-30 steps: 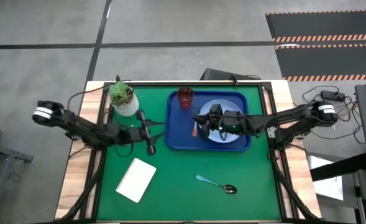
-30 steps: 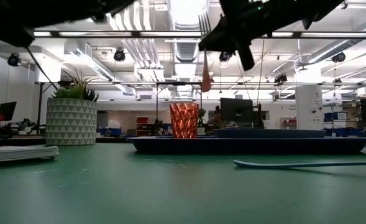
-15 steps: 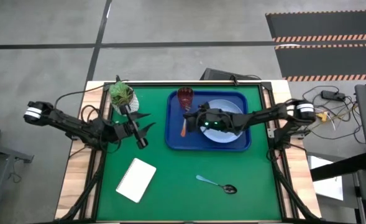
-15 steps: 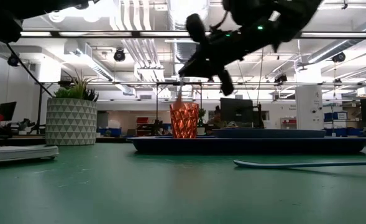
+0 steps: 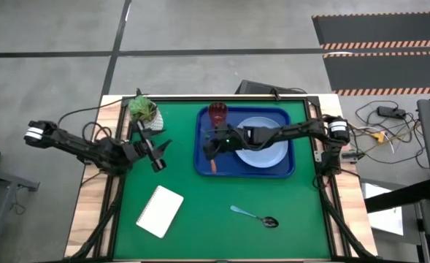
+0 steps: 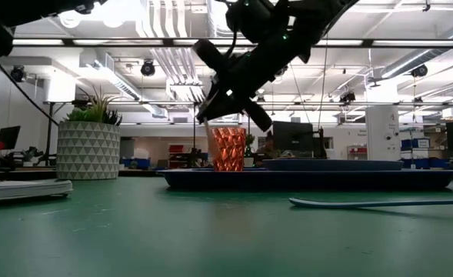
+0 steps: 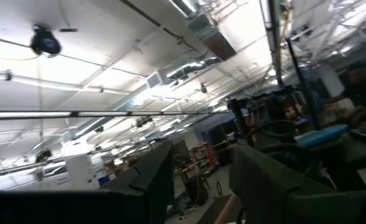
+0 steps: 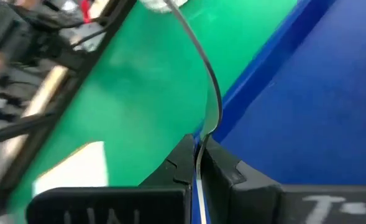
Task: Pick and place plate/cup/fork/spoon on tray
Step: Put the orange fork on the blue tray to the left of the blue plate
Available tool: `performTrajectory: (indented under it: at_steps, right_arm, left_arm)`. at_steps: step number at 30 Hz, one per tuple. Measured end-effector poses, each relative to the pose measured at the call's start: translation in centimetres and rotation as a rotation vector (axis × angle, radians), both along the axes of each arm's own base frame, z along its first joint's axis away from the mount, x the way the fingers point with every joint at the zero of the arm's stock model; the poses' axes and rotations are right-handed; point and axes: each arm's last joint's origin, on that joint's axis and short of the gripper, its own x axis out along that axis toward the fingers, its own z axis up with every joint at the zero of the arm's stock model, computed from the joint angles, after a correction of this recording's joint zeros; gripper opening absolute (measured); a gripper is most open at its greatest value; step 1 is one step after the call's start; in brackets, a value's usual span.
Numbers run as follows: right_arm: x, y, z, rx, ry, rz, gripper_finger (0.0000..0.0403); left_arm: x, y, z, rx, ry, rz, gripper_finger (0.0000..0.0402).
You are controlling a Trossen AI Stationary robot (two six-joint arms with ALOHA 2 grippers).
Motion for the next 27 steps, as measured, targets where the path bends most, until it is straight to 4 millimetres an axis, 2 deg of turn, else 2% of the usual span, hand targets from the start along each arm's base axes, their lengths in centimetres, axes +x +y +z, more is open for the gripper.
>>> performTrajectory:
  at_steps: [4,8,13,22,27]
  right_arm:
    - [0.3,-0.9,-0.3,0.149,-0.049,0.01,0.0008]
    - [0.2,-1.8,-0.9,0.229,-0.043,-0.055,0.0008]
    - [0.0,-2.8,-1.1,0.268,-0.05,-0.12,0.0008]
    - [0.5,-3.9,-4.4,0.296,0.029,-0.173,0.0008]
    - [0.4,-4.6,-4.9,0.289,0.043,-0.17,0.0009]
  left_arm:
    - [-0.9,0.2,-0.3,-0.018,-0.016,0.019,0.0146]
    - [-1.6,0.4,-0.6,-0.023,-0.031,0.02,0.0146]
    - [-1.9,0.4,-0.5,-0.027,-0.047,0.018,0.0146]
    - [-1.6,0.4,-0.7,-0.025,-0.032,0.019,0.0146]
    - [-1.7,0.4,-0.7,-0.025,-0.033,0.019,0.0146]
